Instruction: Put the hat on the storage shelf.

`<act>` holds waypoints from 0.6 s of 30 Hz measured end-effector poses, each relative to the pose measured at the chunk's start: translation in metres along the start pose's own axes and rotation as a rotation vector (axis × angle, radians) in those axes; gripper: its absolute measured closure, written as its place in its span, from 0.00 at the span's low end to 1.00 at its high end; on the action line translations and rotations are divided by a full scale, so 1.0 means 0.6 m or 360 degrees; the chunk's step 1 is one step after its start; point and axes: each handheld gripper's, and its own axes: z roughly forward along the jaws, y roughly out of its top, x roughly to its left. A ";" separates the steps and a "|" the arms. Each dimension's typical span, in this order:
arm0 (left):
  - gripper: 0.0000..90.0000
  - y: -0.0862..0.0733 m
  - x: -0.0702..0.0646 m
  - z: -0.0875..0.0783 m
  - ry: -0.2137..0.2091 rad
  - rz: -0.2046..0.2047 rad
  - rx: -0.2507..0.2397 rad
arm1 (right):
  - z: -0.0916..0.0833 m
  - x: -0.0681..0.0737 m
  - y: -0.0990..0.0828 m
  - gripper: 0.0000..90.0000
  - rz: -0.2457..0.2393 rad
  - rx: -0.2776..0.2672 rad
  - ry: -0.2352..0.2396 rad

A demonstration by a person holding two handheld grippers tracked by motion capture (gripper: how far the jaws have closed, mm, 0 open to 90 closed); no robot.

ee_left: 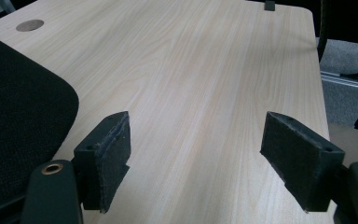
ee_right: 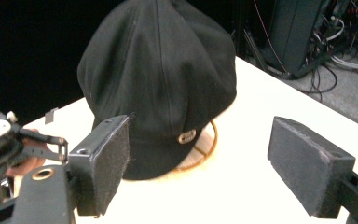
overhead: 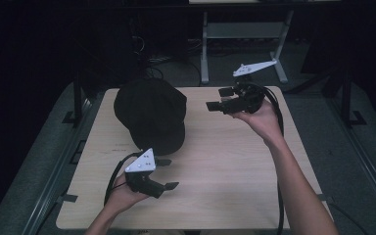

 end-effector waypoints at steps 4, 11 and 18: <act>0.26 0.000 0.001 0.000 0.0001 -0.0001 0.0002 | -0.012 -0.003 -0.020 0.22 0.0010 0.0012 -0.0011; 0.26 0.000 0.000 -0.001 -0.0001 -0.0015 -0.0003 | -0.030 -0.008 -0.053 0.22 0.0043 0.0021 -0.0031; 0.26 -0.001 0.001 -0.003 0.0004 -0.0009 -0.0003 | -0.043 -0.009 -0.090 0.22 0.0072 0.0032 -0.0038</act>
